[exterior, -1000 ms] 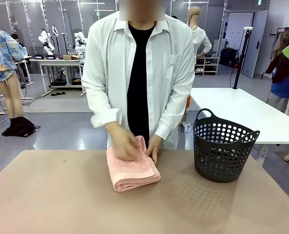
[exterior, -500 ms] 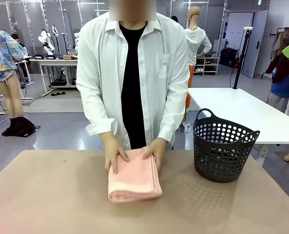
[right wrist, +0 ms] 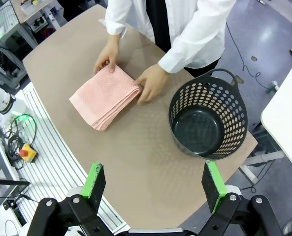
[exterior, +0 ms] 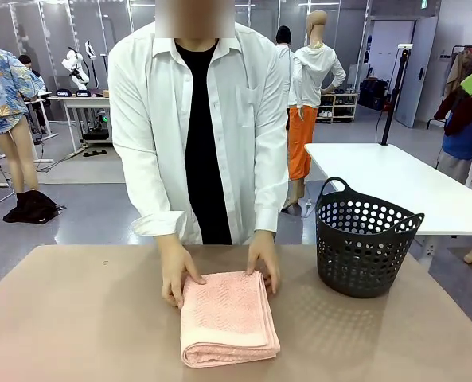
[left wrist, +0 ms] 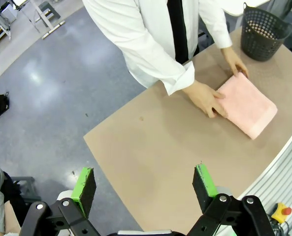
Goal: Fold the towel.
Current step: Pick up the 100 cm Hotel Towel and place it on the left side of the table.
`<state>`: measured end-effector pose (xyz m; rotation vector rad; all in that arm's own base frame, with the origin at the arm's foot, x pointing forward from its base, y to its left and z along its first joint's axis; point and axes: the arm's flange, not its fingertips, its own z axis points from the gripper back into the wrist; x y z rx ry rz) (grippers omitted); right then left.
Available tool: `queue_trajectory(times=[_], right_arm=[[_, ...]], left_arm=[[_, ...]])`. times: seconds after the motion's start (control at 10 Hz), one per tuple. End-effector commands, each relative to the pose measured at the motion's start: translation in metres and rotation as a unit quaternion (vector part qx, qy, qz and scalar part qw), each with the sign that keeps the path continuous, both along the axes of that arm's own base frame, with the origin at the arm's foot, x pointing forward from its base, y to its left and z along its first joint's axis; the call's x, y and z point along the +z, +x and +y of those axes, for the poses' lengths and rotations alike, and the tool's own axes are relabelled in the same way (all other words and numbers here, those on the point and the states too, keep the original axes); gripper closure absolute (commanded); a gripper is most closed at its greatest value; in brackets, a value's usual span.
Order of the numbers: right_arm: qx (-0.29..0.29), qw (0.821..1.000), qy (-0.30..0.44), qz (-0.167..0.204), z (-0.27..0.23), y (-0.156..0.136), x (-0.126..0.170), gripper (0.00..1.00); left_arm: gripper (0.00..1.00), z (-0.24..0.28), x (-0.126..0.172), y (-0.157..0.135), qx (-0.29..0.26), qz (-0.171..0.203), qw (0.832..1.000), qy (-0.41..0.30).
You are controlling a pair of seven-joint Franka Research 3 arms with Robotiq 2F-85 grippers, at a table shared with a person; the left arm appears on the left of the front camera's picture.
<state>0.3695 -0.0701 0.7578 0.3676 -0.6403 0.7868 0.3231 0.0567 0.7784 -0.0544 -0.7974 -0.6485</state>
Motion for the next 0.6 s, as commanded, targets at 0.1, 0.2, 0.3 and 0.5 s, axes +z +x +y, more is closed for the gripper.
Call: queue_trajectory(times=[0.1, 0.2, 0.3, 0.5], right_arm=[[-0.001, 1.0, -0.003, 0.0, 0.0007, 0.0002, 0.0008, 0.0], [-0.001, 1.0, -0.003, 0.0, 0.0007, 0.0002, 0.0008, 0.0], [-0.001, 1.0, -0.003, 0.0, 0.0007, 0.0002, 0.0008, 0.0], [-0.001, 1.0, -0.003, 0.0, 0.0007, 0.0002, 0.0008, 0.0]], left_arm=[[0.0, -0.0003, 0.0035, -0.0026, 0.005, 0.003, 1.0, 0.002], [0.0, -0.0003, 0.0035, -0.0026, 0.005, 0.003, 1.0, 0.002], [0.0, -0.0003, 0.0035, -0.0026, 0.005, 0.003, 1.0, 0.002], [0.0, -0.0003, 0.0035, -0.0026, 0.005, 0.003, 1.0, 0.002]])
